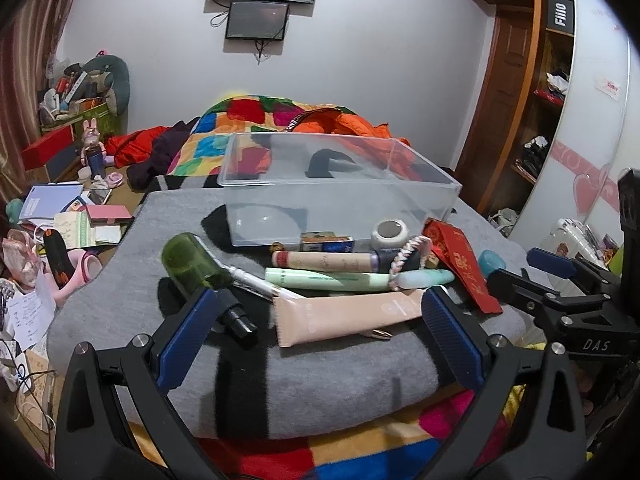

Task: Organize objects
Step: 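Grasp the green glass bottle with left tool while right tool grasps blue tape roll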

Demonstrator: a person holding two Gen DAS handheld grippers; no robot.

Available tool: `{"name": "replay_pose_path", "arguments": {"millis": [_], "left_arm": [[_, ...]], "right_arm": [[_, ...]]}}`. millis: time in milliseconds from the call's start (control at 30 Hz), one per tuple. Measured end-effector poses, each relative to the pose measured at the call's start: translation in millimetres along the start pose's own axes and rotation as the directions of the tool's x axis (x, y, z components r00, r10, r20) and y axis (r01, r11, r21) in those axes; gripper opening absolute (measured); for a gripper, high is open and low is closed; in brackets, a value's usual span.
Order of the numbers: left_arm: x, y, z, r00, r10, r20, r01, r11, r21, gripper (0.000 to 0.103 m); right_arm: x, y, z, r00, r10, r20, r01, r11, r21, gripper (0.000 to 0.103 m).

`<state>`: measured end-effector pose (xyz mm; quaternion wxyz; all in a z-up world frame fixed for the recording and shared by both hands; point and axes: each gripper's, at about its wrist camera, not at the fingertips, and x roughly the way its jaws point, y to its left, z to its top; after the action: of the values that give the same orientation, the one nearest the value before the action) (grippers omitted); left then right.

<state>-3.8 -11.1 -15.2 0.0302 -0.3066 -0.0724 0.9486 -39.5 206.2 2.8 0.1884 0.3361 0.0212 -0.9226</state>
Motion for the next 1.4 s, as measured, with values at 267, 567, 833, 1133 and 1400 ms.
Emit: {"name": "replay_pose_path", "arguments": {"millis": [267,567,833,1133,1400], "left_arm": [[2.9,34.7,7.5,0.998,0.069,0.006,-0.068,0.995,-0.071,0.094],[35.7,74.6,14.4,0.987,0.134,-0.086,-0.145,0.977,-0.153,0.077],[68.5,83.9,20.0,0.976,0.171,-0.132,-0.19,0.97,-0.15,0.077],[75.6,92.1,14.1,0.974,0.187,-0.126,-0.207,0.964,-0.165,0.062],[53.9,85.3,18.5,0.978,0.192,-0.082,-0.202,0.969,-0.14,0.052]], "right_arm": [[7.1,-17.0,3.7,0.999,-0.044,-0.006,0.044,0.999,0.005,0.103],[20.3,-57.1,6.6,0.992,-0.129,-0.019,0.13,0.989,0.075,0.098],[38.0,-80.9,3.4,0.986,-0.139,-0.087,0.15,0.979,0.135,0.071],[55.2,-86.6,-3.7,0.983,-0.119,-0.138,0.138,0.98,0.143,0.046],[47.3,-82.4,0.2,0.986,-0.121,-0.111,0.136,0.981,0.135,0.036]]}}
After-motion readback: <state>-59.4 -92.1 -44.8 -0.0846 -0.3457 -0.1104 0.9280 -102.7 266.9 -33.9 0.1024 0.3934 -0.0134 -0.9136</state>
